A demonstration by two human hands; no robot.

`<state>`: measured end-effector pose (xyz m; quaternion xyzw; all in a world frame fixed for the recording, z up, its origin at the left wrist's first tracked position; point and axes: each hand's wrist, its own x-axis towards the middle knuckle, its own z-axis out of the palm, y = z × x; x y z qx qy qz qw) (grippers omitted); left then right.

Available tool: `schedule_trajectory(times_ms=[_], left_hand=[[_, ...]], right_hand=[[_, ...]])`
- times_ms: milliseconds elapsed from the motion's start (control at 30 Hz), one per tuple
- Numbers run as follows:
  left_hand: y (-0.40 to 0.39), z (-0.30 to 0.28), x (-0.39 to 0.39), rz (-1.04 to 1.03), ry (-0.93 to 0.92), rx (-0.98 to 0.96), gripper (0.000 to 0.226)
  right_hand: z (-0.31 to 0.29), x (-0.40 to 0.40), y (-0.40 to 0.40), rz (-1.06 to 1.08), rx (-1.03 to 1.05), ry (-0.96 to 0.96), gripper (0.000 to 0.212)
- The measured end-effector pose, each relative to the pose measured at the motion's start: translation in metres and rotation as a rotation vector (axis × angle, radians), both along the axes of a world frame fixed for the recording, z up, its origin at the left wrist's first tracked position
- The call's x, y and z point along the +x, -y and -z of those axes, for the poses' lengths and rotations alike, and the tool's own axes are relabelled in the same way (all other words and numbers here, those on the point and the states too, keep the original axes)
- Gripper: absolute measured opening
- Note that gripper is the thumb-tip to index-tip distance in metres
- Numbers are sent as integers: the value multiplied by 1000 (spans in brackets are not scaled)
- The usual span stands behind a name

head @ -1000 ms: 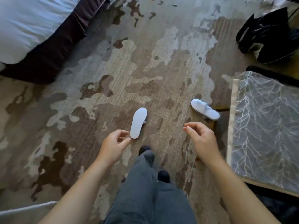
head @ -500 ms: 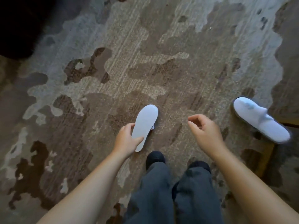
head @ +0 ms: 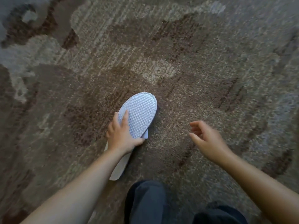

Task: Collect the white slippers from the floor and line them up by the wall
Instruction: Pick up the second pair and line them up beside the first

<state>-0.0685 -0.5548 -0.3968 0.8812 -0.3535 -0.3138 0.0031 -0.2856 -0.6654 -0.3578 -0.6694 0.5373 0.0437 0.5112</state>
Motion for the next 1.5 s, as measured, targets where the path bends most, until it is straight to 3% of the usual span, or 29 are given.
schedule_trajectory(times_ms=[133, 300, 567, 700, 800, 967, 1133, 1300, 1500], left_hand=[[26, -20, -11, 5, -98, -86, 106], [97, -31, -77, 89, -329, -286, 103], [179, -31, -186, 217, -471, -302, 102], [192, -22, -215, 315, -484, -277, 100], [197, -20, -232, 333, -490, -265, 104], [200, -23, -246, 355, -510, -285, 98], [200, -40, -244, 314, -527, -323, 93], [183, -128, -221, 174, -558, -352, 95], [169, -319, -167, 9, -536, -447, 94]], right_hand=[[-10, -11, 8, 90, -29, -3, 30], [-19, -62, 31, 379, -151, -48, 33], [-37, -208, 85, 816, -418, -448, 49], [-29, -251, 100, 999, -387, -598, 68], [-19, -264, 105, 1015, -340, -586, 58], [-13, -260, 108, 989, -442, -539, 12], [-29, -243, 103, 876, -601, -467, 23], [-108, -199, 86, 816, -581, -284, 23], [-291, -132, 75, 806, -459, 7, 19]])
